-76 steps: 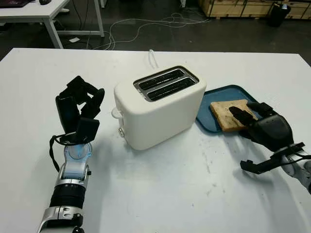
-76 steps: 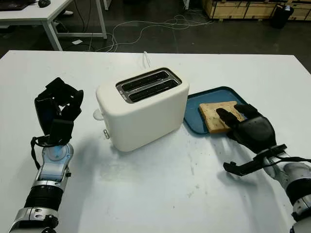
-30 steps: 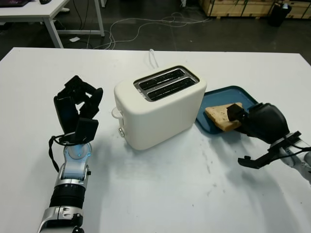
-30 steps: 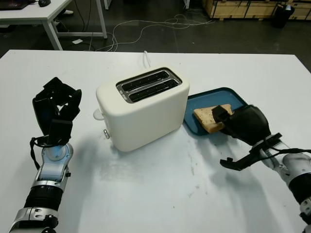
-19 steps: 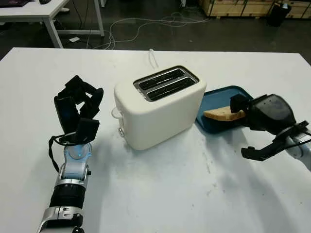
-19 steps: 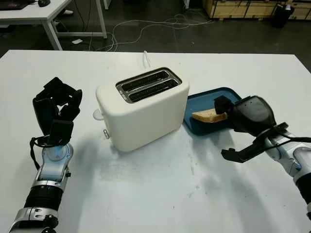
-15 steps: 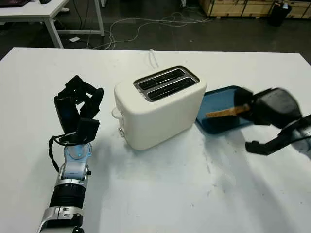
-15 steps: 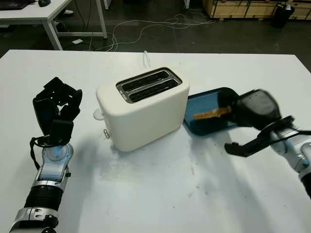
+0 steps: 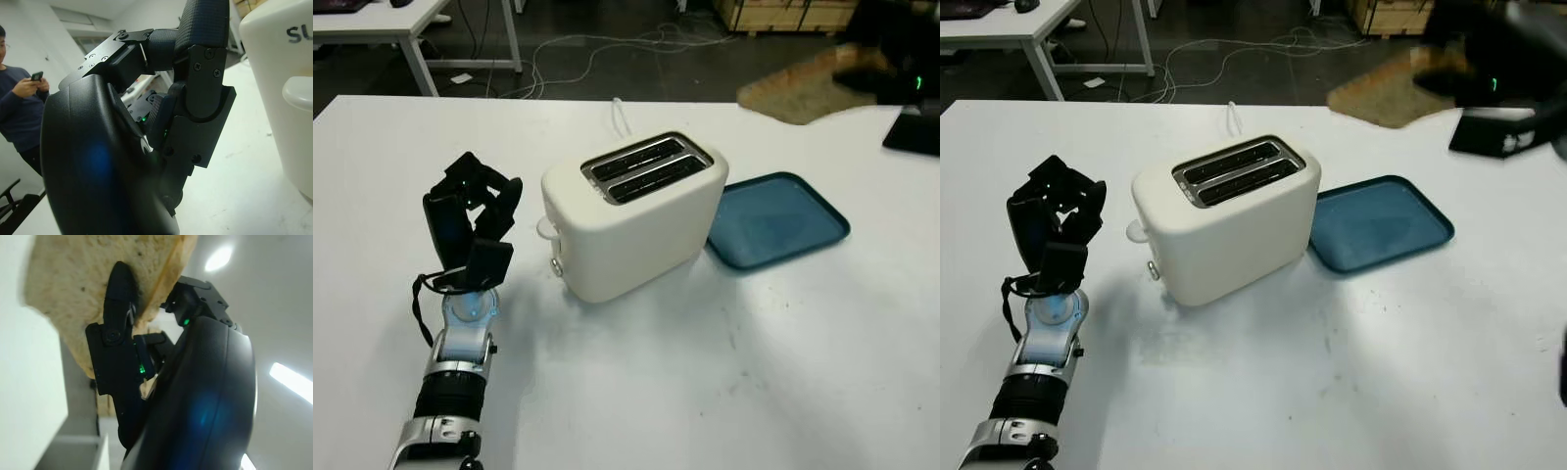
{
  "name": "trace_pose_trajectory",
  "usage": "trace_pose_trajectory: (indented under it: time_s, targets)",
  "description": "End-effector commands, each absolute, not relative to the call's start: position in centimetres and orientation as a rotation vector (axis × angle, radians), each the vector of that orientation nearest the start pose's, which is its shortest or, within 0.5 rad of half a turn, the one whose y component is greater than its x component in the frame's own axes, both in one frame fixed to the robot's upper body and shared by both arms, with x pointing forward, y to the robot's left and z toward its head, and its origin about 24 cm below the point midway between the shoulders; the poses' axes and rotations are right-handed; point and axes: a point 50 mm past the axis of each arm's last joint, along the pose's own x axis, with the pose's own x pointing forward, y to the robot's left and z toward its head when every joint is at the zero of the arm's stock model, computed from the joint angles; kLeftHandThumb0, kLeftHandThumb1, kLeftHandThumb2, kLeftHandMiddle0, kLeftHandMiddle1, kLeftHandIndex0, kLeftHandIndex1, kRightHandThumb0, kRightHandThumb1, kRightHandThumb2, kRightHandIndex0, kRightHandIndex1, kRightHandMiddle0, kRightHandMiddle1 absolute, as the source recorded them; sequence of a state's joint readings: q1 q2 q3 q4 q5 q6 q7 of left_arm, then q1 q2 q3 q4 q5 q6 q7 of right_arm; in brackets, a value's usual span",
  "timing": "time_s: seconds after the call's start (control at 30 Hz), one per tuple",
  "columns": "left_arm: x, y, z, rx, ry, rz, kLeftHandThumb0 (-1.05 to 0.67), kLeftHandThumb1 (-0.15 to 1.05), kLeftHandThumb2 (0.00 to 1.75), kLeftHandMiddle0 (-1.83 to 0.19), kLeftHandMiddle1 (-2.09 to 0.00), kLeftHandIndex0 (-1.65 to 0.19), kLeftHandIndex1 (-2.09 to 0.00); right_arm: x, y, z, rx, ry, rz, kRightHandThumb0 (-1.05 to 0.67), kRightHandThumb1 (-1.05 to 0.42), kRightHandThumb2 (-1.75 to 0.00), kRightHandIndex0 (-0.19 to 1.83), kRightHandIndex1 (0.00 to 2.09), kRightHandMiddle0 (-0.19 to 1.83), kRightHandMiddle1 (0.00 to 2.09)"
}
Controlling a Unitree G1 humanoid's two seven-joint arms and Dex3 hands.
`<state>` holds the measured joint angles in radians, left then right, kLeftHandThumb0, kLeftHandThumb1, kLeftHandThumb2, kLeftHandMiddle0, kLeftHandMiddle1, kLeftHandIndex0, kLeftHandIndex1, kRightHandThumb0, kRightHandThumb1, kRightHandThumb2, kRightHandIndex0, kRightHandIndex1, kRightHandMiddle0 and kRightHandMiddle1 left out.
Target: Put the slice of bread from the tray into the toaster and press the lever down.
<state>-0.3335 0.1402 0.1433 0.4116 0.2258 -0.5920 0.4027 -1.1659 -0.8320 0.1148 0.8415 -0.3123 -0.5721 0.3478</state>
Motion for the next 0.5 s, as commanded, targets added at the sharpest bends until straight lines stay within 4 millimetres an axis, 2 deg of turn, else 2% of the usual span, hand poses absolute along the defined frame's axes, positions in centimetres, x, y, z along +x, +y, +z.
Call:
trace_pose_trajectory:
  time_s: [0.0, 0.23, 0.33, 0.47]
  targets:
    - [29.8, 19.7, 10.0, 0.235, -0.562, 0.381, -0.96, 0.92, 0.32, -1.1, -1.67, -0.9, -1.5, 36.3, -24.2, 34.6, -1.171, -0.656, 0.154, -0.6, -0.92, -0.36, 0.88, 1.75, 0.66, 1.75]
    - [29.8, 19.7, 10.1, 0.238, -0.567, 0.387, -0.97, 0.92, 0.31, -1.11, -1.66, -0.91, -1.49, 37.2, -19.8, 37.6, -1.11, -0.72, 0.257, -0.62, -0.92, -0.3, 1.06, 1.75, 0.87, 1.75]
    - [29.8, 19.7, 10.0, 0.235, -0.565, 0.383, -0.96, 0.92, 0.31, -1.11, -1.66, -0.91, -1.48, 37.6, -18.0, 37.7, -1.087, -0.72, 0.322, -0.57, -0.92, -0.29, 1.11, 1.75, 0.92, 1.75]
    - [29.7, 19.7, 10.0, 0.235, -0.565, 0.384, -0.96, 0.92, 0.31, -1.12, -1.66, -0.91, -1.48, 38.0, -16.0, 36.8, -1.072, -0.718, 0.425, -0.51, -0.92, -0.33, 1.14, 1.75, 0.94, 1.75]
